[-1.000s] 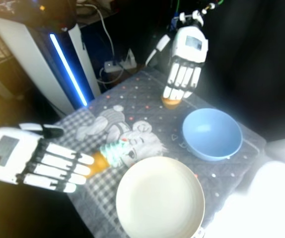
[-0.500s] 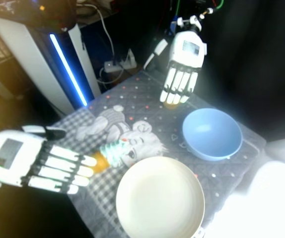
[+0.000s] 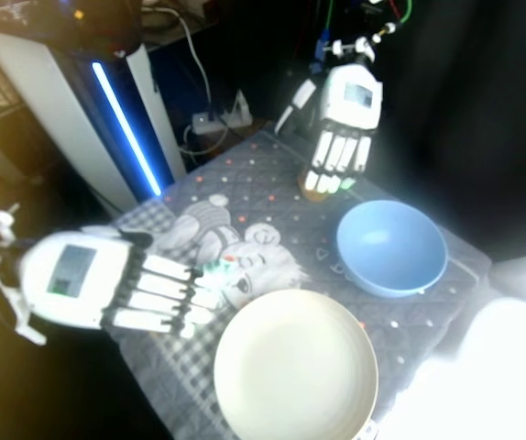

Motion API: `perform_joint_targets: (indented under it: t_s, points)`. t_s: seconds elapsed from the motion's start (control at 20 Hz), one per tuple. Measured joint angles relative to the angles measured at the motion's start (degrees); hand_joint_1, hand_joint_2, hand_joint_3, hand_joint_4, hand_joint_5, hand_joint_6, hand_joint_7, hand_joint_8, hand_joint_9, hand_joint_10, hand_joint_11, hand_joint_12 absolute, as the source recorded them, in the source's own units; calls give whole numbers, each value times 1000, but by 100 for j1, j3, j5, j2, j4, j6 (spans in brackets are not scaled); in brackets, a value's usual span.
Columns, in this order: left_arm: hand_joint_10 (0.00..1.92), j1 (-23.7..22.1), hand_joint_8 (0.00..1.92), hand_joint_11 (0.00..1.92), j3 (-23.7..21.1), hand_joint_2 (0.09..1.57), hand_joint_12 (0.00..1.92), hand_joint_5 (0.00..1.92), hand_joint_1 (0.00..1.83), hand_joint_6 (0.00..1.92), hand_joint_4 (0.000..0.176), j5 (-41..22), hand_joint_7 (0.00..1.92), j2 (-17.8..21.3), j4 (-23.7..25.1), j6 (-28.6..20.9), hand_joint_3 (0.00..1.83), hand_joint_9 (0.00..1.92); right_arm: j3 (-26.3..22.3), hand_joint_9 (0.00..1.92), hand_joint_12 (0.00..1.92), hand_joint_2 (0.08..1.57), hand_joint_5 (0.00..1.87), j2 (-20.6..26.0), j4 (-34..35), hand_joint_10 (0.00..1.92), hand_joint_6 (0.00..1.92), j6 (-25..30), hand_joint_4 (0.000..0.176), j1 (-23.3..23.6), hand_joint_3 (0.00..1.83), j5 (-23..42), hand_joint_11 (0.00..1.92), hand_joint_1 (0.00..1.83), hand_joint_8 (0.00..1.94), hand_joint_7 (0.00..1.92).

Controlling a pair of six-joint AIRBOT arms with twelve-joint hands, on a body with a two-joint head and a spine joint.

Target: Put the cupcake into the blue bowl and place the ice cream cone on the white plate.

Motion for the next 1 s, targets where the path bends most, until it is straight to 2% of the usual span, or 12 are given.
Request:
perform_joint_targets:
  t_s: [0.05,0.15,0.5,0.6,1.0]
  points:
    - [6,7,3,126,0,885,916,469,742,2,0,4,498,0,-7,0,0,514,37,478,1245,690,447,-33,24,11,1,-7,0,0,0,-33,71,667,11,483]
    - [7,15,4,132,0,884,919,455,728,0,0,15,497,0,-2,0,0,520,59,501,1254,676,466,-92,26,17,8,-4,0,0,0,-63,94,677,17,510]
    - [6,122,3,142,31,881,985,478,829,2,0,83,534,-17,-7,2,0,555,164,493,1088,686,474,-282,-33,0,3,-4,0,0,0,-188,137,714,1,515]
    - [2,155,2,194,48,873,848,509,835,3,0,109,556,-66,-15,2,1,560,188,499,1091,695,467,-339,-33,10,4,-2,0,0,3,-245,161,739,5,514]
    - [0,221,5,196,149,862,788,542,881,10,0,199,568,-173,0,2,0,558,308,504,1058,744,456,-474,-33,3,0,-4,0,0,3,-332,180,755,1,509]
